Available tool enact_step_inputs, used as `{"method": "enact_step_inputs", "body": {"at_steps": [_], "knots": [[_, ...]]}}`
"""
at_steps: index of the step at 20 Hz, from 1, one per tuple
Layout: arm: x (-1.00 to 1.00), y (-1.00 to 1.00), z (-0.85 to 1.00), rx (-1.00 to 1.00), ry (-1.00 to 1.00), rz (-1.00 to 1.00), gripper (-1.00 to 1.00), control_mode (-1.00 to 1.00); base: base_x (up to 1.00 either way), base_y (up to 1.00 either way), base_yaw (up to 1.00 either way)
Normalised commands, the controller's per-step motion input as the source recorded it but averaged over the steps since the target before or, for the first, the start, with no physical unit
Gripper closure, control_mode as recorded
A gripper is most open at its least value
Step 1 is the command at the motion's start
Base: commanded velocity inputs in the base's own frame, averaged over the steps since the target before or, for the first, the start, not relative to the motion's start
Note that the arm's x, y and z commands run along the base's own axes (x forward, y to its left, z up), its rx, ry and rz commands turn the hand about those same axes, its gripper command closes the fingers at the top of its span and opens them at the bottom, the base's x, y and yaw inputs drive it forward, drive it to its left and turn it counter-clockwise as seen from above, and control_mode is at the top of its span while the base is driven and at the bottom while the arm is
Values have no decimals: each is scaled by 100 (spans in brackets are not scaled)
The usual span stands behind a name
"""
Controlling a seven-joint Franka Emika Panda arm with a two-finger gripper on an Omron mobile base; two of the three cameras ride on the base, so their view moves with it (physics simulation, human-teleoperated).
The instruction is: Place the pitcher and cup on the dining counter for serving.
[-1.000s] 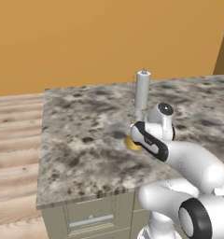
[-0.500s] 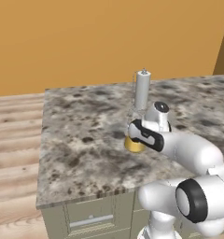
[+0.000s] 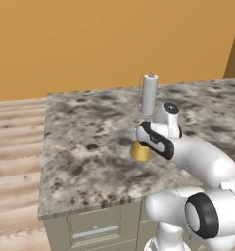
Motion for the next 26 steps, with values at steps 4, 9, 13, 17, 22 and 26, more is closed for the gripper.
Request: {"method": "enact_step_inputs", "body": {"at_steps": [4, 9, 13, 17, 22, 26], "knots": [[-63, 1, 64, 0, 0, -1, -100, -100, 0, 0, 0], [-96, 8, 72, 0, 0, -4, -100, -100, 0, 0, 0], [-100, 16, 74, 0, 1, -7, -100, -100, 0, 0, 0], [-100, 11, 67, 0, 0, -7, -100, -100, 0, 0, 0], [-57, 1, 23, 0, -6, -2, -100, -100, 0, 0, 0], [0, 0, 0, 0, 0, 0, -100, 100, -8, 0, 0]]}}
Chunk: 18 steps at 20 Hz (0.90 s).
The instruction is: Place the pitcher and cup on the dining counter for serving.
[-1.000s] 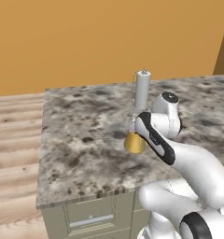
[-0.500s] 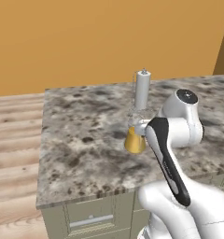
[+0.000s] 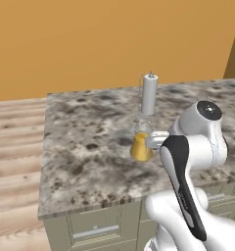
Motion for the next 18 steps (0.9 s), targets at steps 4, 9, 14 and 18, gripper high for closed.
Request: {"method": "enact_step_inputs", "body": {"at_steps": [4, 9, 14, 18], "knots": [[0, 0, 0, 0, 0, 0, -100, 100, -89, 2, -32], [0, 0, 0, 0, 0, 0, -100, 100, -100, 3, -64], [0, 0, 0, 0, 0, 0, -100, 100, -88, 14, -82], [0, 0, 0, 0, 0, 0, -100, 100, -36, 11, -93]]}}
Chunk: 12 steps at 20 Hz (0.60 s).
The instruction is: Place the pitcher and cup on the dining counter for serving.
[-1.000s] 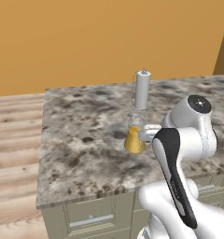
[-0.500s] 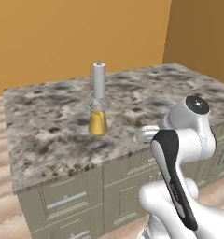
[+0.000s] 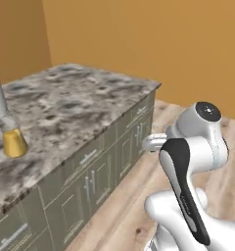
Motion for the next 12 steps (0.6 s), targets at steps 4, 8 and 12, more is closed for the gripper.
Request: {"method": "enact_step_inputs", "body": {"at_steps": [4, 8, 12], "knots": [[0, 0, 0, 0, 0, 0, -100, 100, -15, 5, -97], [0, 0, 0, 0, 0, 0, -100, 100, -2, 1, -100], [0, 0, 0, 0, 0, 0, -100, 100, 0, 0, -99]]}}
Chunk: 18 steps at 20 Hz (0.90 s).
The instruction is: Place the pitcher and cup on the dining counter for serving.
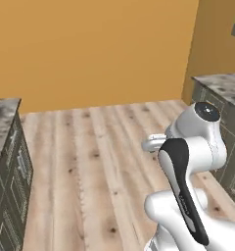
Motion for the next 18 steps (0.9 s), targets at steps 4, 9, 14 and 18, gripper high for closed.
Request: {"method": "enact_step_inputs", "body": {"at_steps": [4, 9, 14, 18], "knots": [[0, 0, 0, 0, 0, 0, -100, 100, 0, -9, -91], [0, 0, 0, 0, 0, 0, -100, 100, 0, -26, -86], [0, 0, 0, 0, 0, 0, -100, 100, 0, -53, -78], [0, 0, 0, 0, 0, 0, -100, 100, 0, -69, -74]]}}
